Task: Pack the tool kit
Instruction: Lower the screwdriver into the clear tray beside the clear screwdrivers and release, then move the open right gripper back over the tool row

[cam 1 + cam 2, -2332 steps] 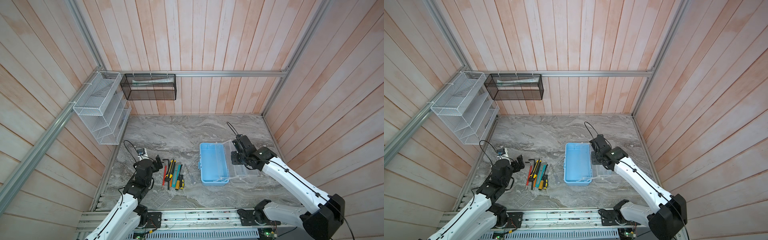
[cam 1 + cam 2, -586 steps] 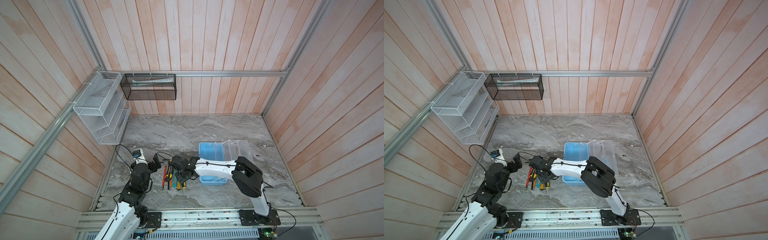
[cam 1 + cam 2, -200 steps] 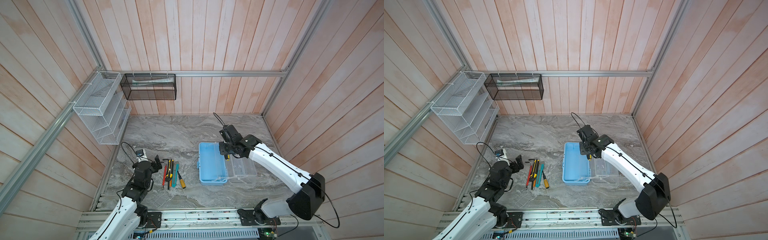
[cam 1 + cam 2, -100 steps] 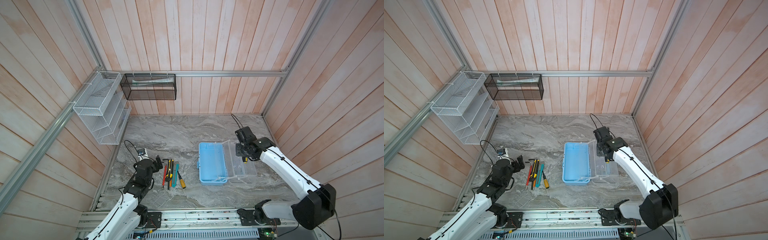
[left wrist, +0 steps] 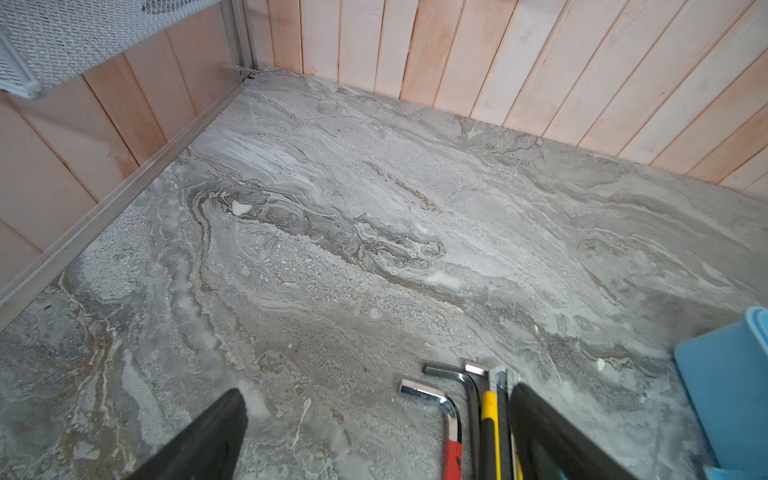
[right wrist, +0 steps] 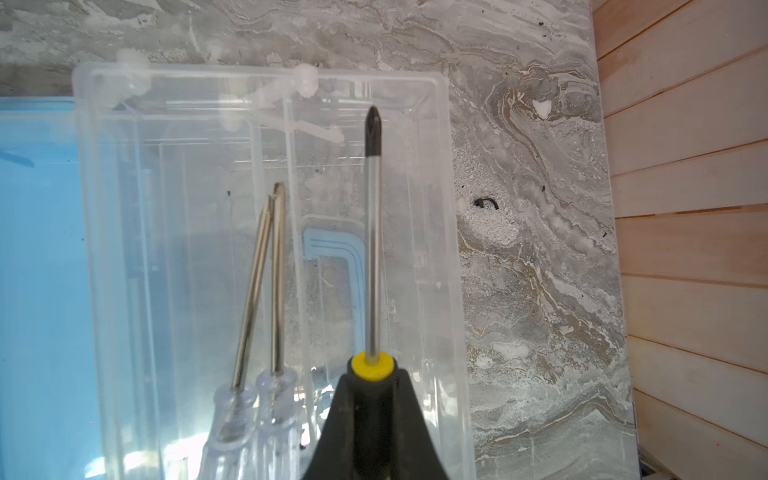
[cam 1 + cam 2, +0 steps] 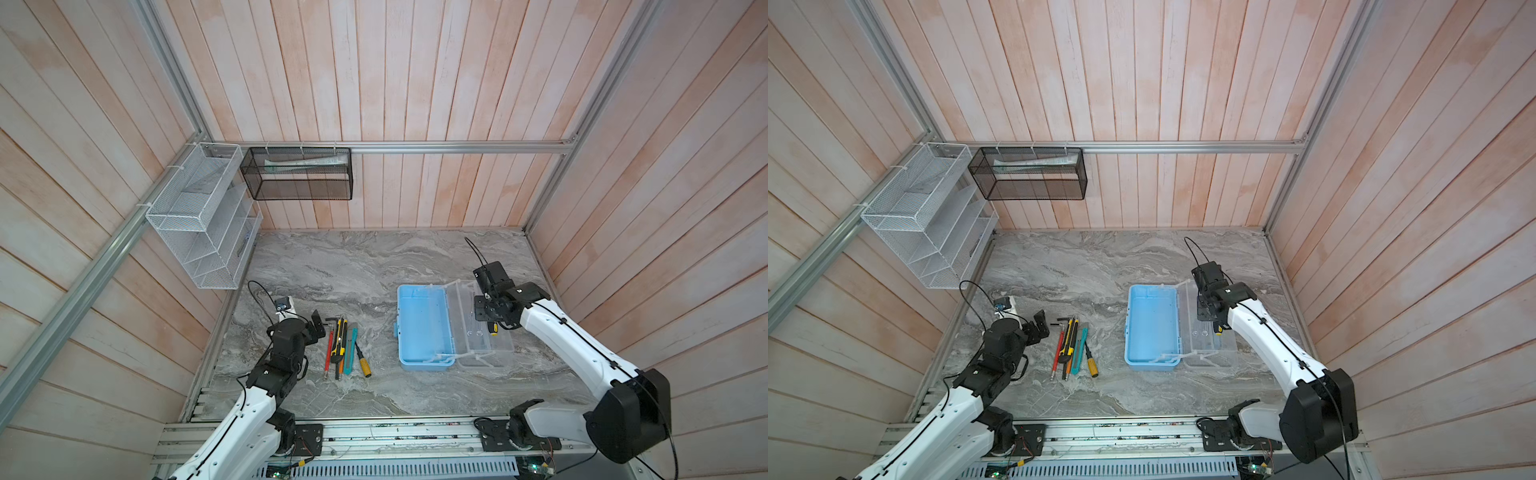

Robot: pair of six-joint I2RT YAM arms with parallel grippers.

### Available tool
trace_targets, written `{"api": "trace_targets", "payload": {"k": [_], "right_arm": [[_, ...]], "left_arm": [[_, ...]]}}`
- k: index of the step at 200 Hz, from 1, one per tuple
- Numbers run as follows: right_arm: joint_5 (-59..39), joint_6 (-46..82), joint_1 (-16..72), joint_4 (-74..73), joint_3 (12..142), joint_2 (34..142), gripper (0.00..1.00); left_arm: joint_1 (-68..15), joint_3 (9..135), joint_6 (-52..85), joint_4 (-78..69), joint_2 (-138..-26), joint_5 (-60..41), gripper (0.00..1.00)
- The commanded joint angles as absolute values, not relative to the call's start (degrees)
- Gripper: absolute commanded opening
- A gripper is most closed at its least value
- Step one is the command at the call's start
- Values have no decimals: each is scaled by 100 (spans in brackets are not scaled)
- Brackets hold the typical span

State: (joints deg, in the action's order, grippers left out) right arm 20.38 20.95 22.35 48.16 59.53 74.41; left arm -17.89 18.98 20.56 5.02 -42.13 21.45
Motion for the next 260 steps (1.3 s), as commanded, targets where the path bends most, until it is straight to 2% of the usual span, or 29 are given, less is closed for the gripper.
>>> {"api": "trace_targets", "payload": {"k": [1,4,11,31,50,98,143,200,260], "right_arm": [[1975,2074,2197,4674,5852,7432,0],[1957,2074,2197,4657,5841,7427,1],[1927,2079,2193,4627,5832,7427,11],[1860,2075,2197,4613,5853,7417,24],[1864,2053,2197,4685,5943,7418,32],[1610,2062,2425,5066,6674,7380,33],[1225,2635,4102,4121,6970,7594,33],[623,2970,5830,3141,7377,9235,34],[338,3134,6619,3260,8248,11010,36]], "left_arm": [[-1758,2027,2015,402,-4148,2137,100],[-1758,2029,2020,403,-4153,2136,100],[-1758,2022,2021,396,-4153,2136,100],[-1758,2039,2018,391,-4175,2136,100],[-1758,2039,2013,391,-4185,2136,100],[-1758,2005,2025,413,-4081,2153,100],[-1758,1940,2037,438,-3881,2173,100],[-1758,1907,2028,434,-3789,2142,100],[-1757,1868,2033,471,-3658,2161,100]]}}
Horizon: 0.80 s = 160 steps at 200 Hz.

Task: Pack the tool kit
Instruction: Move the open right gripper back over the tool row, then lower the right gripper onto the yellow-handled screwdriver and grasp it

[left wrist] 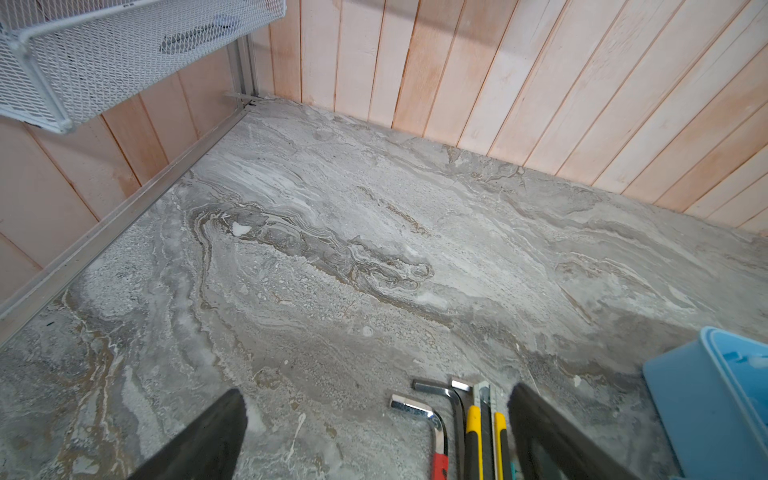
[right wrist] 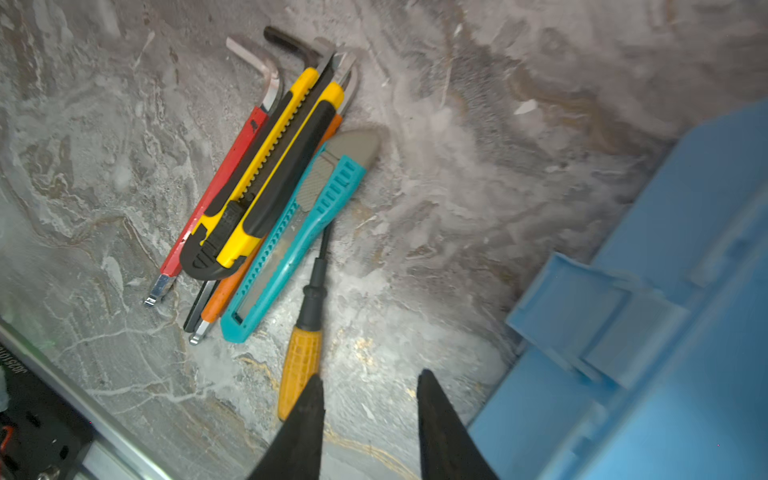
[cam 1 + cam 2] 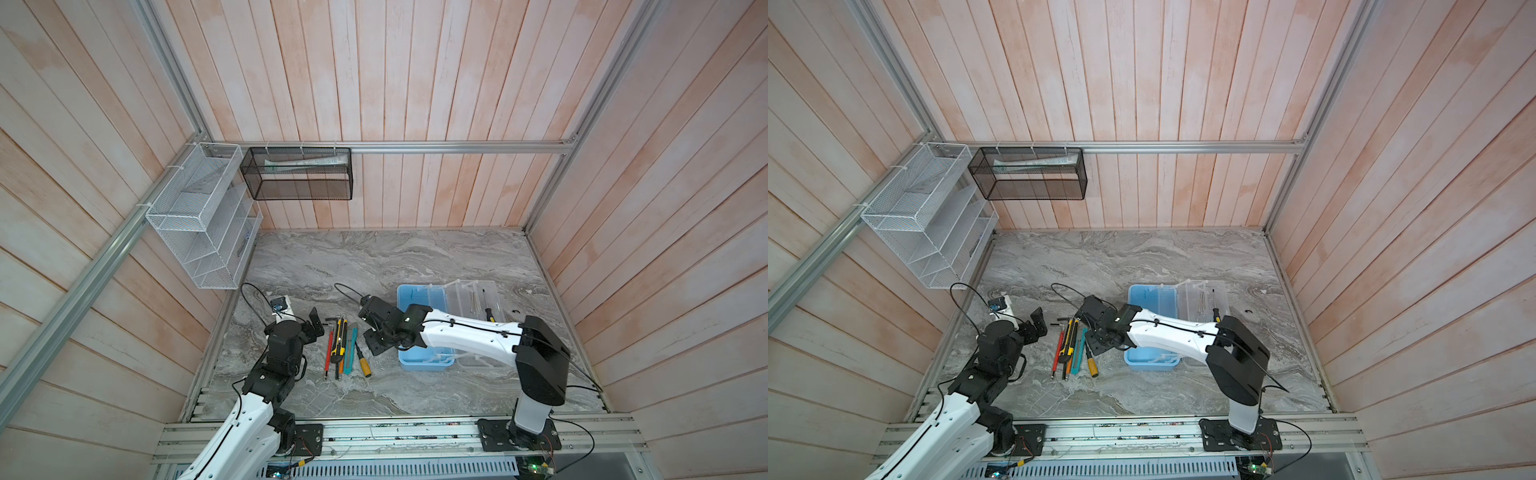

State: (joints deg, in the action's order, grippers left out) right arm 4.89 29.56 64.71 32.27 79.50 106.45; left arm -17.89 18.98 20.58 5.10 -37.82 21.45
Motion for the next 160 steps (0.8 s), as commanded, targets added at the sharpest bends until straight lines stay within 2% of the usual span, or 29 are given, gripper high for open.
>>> {"api": "trace_targets", "payload": {"k": [1,160], "right_arm": [[331,3136,6627,3265,8259,11029,36],[645,3427,6926,4285,9299,12461,36]], "left_arm": [[-1757,1861,2036,473,-3648,2162,100],[-1758,1793,2053,516,-3429,2196,100]]}}
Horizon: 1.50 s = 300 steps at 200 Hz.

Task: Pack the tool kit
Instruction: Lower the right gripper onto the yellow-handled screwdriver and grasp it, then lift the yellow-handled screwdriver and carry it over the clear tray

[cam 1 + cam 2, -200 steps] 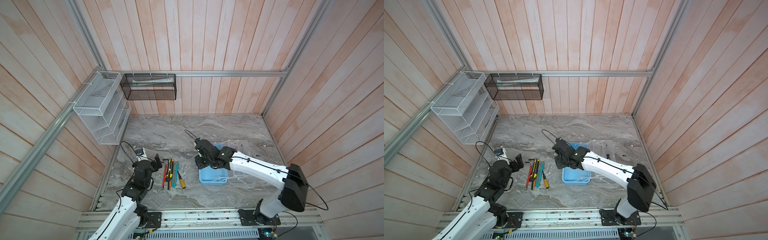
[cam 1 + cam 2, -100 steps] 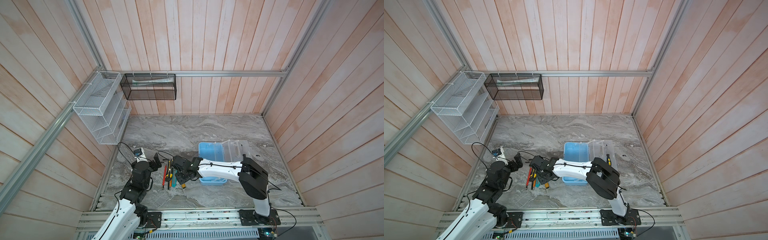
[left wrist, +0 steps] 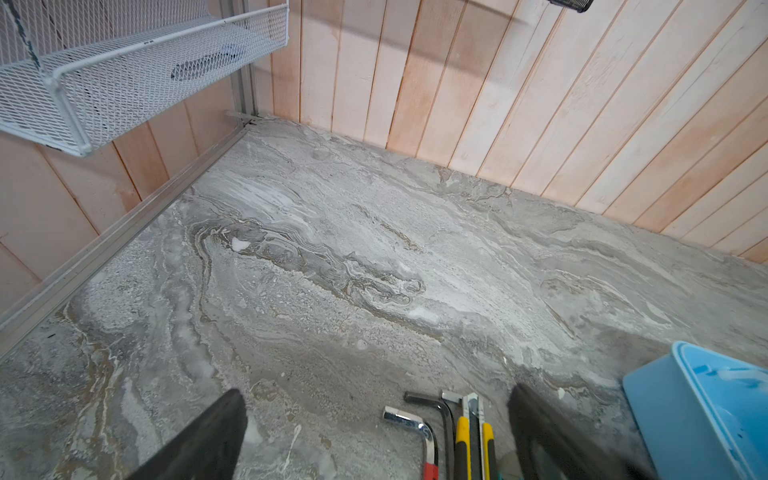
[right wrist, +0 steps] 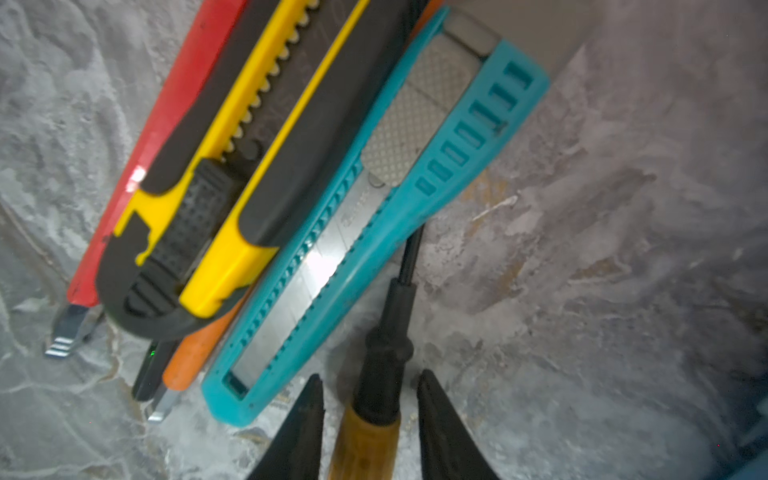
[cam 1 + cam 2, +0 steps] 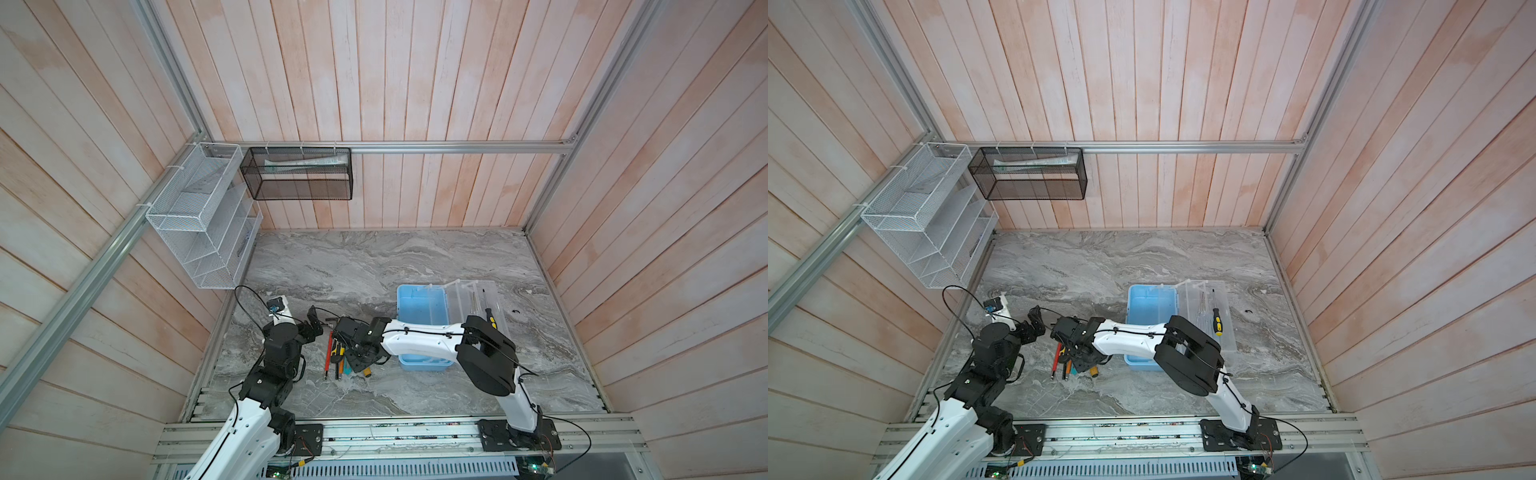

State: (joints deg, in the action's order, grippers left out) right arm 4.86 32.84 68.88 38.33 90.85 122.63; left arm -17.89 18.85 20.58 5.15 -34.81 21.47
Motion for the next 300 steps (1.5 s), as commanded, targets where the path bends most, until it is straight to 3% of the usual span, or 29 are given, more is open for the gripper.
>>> {"api": "trace_targets", "payload": {"k": [1,19,37,63,83,114,233,300], "right_arm": [[643,3432,6926,4296,9307,12462,37],[707,3562,6926,4396,9274,12495,36],[739,3662,6926,4408,9154,12471,27],[853,3752,6917,4524,9119,12403,22],[963,3820,6908,4635,9193,12336,10],[1081,3901,6860,4720,9264,12105,0],[1645,3829,6166,4636,8431,9915,0],[2135,3806,4980,5072,7296,8129,0]], "left_arm": [[-1762,1793,2059,517,-3428,2197,100],[-1758,1794,2063,514,-3420,2206,100],[-1757,1788,2062,518,-3415,2197,100],[-1757,1786,2048,514,-3415,2188,100],[-1758,1786,2054,514,-3412,2188,100],[-1753,1795,2052,504,-3448,2188,100],[-1757,1927,2032,452,-3828,2163,100],[-1757,1860,2057,471,-3648,2205,100]]}}
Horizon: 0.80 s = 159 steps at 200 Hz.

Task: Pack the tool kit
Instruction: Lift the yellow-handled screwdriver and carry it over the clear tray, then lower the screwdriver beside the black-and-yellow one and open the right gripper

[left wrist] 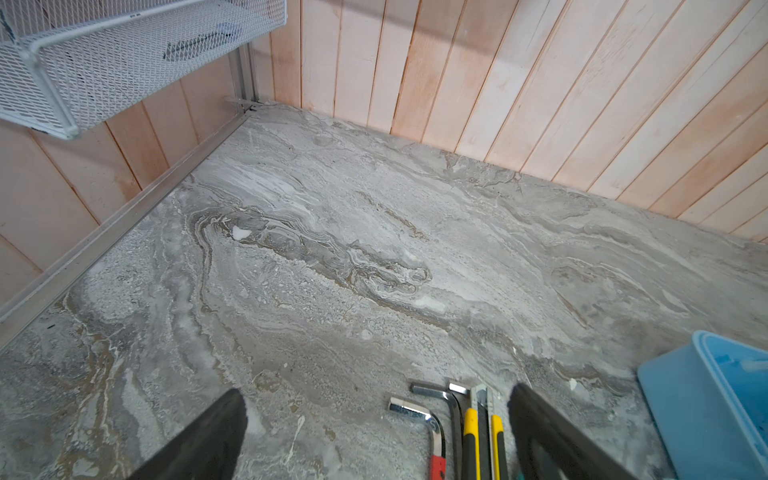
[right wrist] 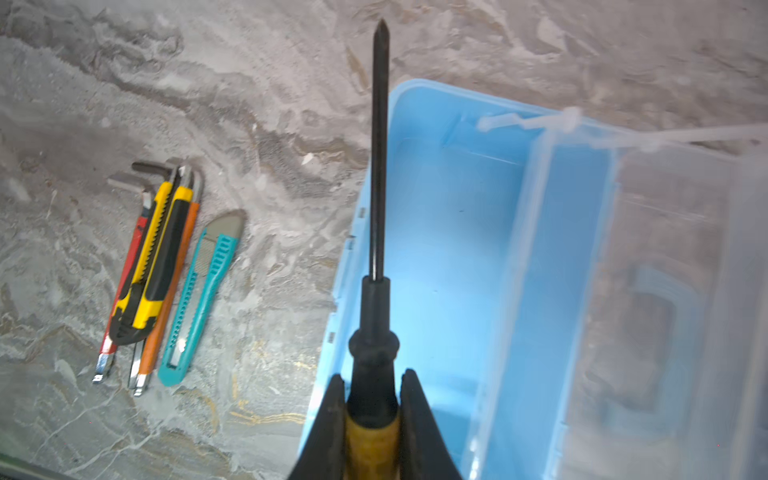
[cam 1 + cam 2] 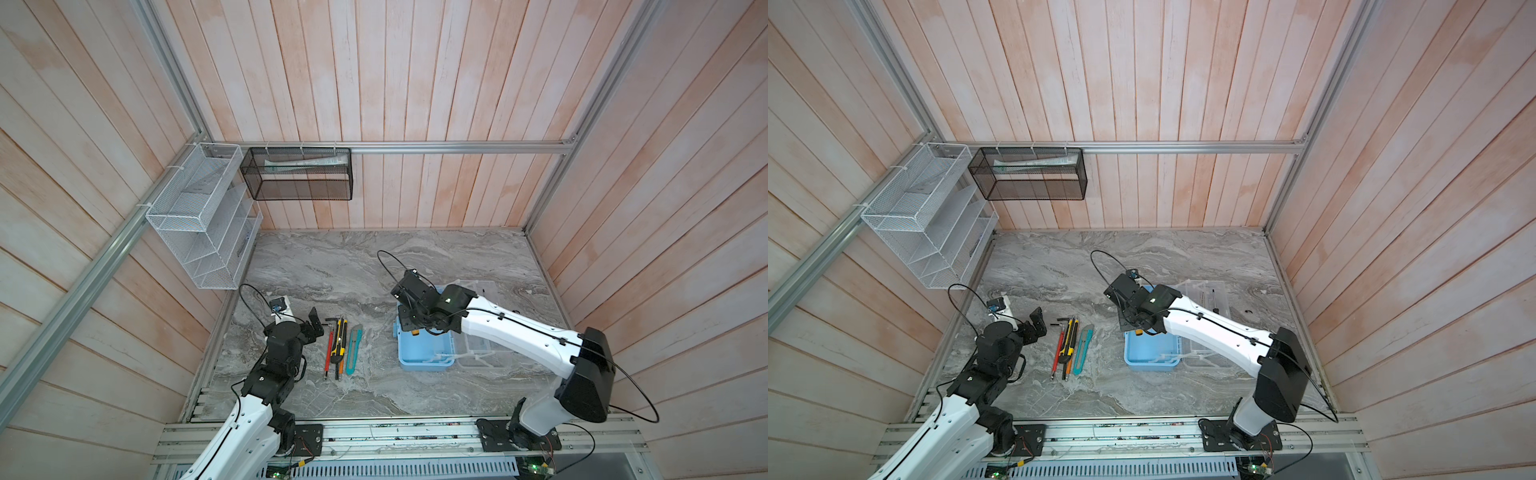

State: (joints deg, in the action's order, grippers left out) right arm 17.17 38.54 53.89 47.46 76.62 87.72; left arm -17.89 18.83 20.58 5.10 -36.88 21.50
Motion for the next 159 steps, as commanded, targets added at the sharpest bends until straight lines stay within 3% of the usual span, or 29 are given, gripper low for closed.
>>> {"api": "trace_targets", "payload": {"k": [1,62,112,159], "right_arm": [[2153,3806,4960,5071,7274,8099,0],[2066,3442,3380,5174,6486,6593,0],[2232,2887,2260,5422,6484,6419,0],[2183,2586,2083,5284,6443,6645,0]], "left_arm": [[-1758,1857,2057,473,-3648,2197,100],[-1758,1880,2094,492,-3696,2276,100],[-1758,1848,2104,509,-3576,2298,99],[-1756,1845,2117,518,-3583,2314,99]]}}
